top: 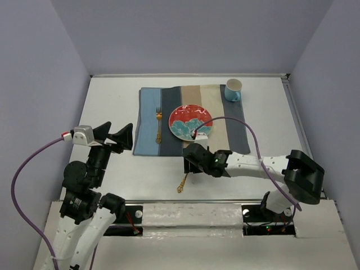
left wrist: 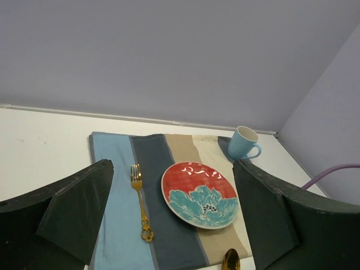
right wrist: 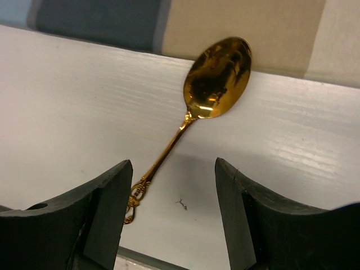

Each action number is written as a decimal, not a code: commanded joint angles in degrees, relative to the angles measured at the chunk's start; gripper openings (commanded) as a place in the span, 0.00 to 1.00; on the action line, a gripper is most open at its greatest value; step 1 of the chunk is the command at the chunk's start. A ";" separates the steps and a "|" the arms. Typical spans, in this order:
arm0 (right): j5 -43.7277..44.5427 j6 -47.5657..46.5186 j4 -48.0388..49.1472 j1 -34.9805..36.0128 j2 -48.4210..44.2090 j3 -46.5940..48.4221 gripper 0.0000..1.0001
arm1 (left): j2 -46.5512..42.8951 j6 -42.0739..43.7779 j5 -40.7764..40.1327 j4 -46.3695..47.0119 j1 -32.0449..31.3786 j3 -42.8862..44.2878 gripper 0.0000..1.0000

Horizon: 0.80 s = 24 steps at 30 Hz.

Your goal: Set the dinner table for one person

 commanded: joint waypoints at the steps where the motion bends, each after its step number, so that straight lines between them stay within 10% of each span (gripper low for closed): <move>1: 6.54 7.30 -1.24 1.88 1.27 0.70 0.66 | -0.62 0.44 0.22 2.99 -0.15 0.24 0.99; 10: 9.44 10.56 -4.24 3.91 12.70 5.54 0.56 | -0.80 0.53 -0.05 2.99 -0.06 0.15 0.99; 24: 10.94 15.04 -11.54 4.96 14.74 6.52 0.09 | -1.41 0.80 0.22 2.99 0.11 0.42 0.99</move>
